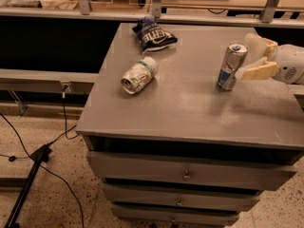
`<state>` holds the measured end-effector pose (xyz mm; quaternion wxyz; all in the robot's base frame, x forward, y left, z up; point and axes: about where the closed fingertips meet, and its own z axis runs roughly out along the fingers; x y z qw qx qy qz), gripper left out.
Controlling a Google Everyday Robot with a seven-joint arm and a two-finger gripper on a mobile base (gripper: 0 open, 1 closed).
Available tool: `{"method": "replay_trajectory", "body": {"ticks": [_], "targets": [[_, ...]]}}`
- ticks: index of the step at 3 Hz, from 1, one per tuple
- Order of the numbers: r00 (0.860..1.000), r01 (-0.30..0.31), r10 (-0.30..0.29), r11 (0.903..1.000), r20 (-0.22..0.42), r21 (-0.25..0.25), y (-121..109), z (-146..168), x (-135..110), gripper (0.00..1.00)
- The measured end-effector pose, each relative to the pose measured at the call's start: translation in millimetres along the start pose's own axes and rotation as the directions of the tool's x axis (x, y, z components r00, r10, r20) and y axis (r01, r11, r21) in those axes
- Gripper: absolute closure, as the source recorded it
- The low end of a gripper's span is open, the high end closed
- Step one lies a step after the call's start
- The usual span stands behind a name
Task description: Place redbull can upright
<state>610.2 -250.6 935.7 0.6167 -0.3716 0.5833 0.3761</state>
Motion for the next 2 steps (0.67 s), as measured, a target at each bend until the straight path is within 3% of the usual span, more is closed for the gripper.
{"method": "replay_trajectory", "body": {"ticks": [1, 2], "targets": [[0.987, 0.098, -0.092, 0.9943, -0.130, 0.042, -1.4, -22.3, -6.4, 0.00], [0.984, 0.106, -0.099, 0.9934, -0.150, 0.043, -2.0, -21.6, -4.5, 0.00]]}}
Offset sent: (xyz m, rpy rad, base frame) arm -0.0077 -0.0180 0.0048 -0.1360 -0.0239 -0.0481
